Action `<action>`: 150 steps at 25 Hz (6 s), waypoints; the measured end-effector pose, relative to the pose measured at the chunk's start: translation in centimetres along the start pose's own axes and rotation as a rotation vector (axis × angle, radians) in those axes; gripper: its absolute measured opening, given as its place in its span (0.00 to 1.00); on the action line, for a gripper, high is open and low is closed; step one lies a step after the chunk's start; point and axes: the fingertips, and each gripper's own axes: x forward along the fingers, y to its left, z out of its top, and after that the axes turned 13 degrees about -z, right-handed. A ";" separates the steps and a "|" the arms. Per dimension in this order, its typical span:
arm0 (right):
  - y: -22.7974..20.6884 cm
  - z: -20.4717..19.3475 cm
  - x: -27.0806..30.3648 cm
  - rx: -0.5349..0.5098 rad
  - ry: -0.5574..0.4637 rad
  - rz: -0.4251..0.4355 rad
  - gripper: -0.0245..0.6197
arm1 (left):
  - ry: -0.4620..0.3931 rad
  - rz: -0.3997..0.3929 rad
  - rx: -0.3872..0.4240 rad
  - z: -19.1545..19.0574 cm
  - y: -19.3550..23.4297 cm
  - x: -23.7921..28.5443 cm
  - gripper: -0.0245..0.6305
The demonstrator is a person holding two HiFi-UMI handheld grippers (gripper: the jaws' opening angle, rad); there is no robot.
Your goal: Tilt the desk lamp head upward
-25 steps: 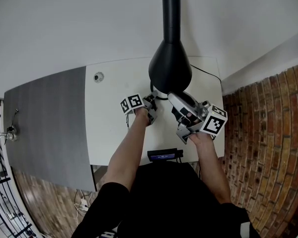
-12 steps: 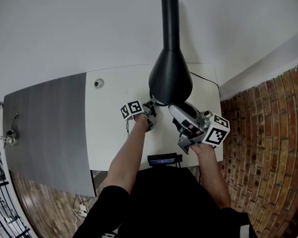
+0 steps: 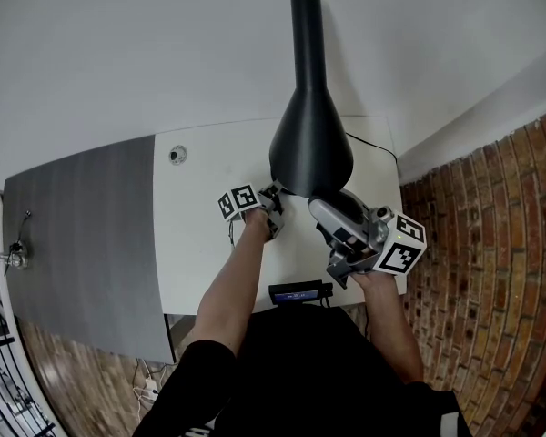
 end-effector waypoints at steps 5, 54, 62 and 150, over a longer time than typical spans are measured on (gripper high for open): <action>1.5 0.6 -0.2 -0.039 -0.005 0.013 0.27 | 0.001 0.001 0.003 0.0 0.0 0.1 0.06; 10.3 7.6 1.0 -0.240 -0.101 0.128 0.27 | 0.005 -0.002 0.001 -0.3 0.6 0.4 0.06; 11.3 8.7 1.6 -0.263 -0.110 0.141 0.27 | 0.004 -0.002 0.000 -0.3 0.7 0.4 0.06; 14.8 17.4 6.0 -0.033 -0.203 0.106 0.27 | 0.118 0.100 0.137 -1.7 0.5 1.1 0.06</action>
